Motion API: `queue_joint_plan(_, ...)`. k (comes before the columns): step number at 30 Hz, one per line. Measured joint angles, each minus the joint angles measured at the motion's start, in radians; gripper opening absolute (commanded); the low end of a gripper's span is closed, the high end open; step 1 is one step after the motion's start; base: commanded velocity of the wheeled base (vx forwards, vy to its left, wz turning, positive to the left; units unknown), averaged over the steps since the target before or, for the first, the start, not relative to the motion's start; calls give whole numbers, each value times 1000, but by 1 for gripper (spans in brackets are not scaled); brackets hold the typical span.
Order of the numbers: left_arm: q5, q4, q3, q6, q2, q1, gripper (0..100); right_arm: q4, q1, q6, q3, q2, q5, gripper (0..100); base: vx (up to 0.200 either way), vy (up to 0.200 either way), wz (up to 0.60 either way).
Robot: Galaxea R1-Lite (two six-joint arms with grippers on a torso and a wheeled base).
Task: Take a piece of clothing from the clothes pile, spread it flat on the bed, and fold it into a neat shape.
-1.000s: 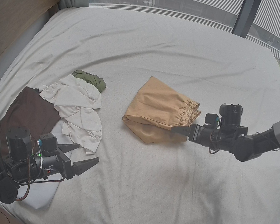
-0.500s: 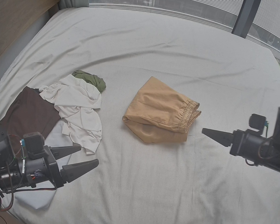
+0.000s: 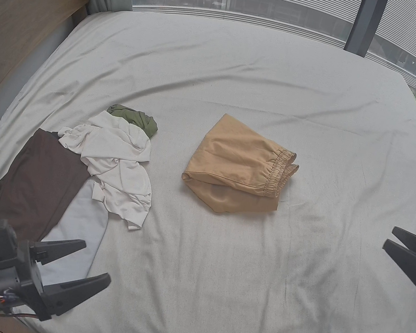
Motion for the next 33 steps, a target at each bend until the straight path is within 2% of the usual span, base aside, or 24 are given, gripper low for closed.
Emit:
queue_joint_plan(5,25,210,1,17,-198,67,100,43,-42,-1,35,-126,-13,100,0,0,0)
queue_joint_plan(12,27,506,1,34,-503,241,100,110,-120,-4,84,-300,-19,100,0,0,0)
queue_joint_plan(17,-16,708,1,65,-705,368,100,194,-180,-16,146,-454,-19,100,0,0,0)
queue_joint_plan(22,-94,896,1,110,-894,475,100,296,-243,-83,233,-604,-23,100,0,0,0)
queue_joint_plan(25,-106,940,1,136,-990,522,100,347,-277,-158,300,-695,-82,100,0,0,0)
queue_joint_plan(28,-72,957,1,163,-1049,549,100,383,-292,-192,340,-761,-217,100,0,0,0)
queue_joint_plan(29,-37,965,0,175,-1068,558,100,401,-296,-204,350,-786,-292,100,0,0,0)
queue_joint_plan(31,17,971,0,186,-1083,565,100,414,-299,-213,356,-806,-350,100,0,0,0)
queue_joint_plan(33,113,976,0,204,-1096,573,100,425,-301,-220,359,-826,-396,100,0,0,0)
